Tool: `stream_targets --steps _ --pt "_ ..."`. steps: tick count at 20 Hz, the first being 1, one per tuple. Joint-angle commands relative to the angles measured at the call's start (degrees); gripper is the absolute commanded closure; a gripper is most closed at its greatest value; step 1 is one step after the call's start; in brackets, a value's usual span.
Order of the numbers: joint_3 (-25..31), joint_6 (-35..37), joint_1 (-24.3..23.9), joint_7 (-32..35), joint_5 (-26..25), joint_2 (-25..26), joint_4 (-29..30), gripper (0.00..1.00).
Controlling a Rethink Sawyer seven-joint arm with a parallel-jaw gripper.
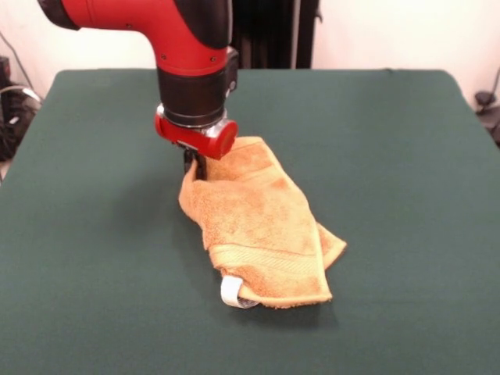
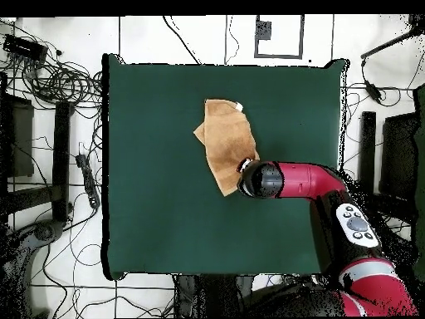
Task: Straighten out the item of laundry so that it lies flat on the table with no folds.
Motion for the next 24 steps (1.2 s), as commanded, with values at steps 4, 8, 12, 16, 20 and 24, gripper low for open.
stream_targets --steps 4,8,12,16,20,24 --pt "6.12 5.53 0.56 -8.23 0.3 1.31 -0.97 1.0" --pt "5.46 4.01 1.06 -7.3 -0.44 1.22 -0.15 1.0" --pt "5.59 4.68 1.06 -7.79 -0.39 1.59 -0.97 1.0" --pt "5.69 4.9 0.85 -7.92 -0.24 1.73 -1.05 1.0" --pt "5.94 4.87 0.58 -7.64 0.21 1.91 -0.94 1.0" --pt "6.82 6.77 -0.61 -7.0 2.53 2.4 -1.19 1.0"
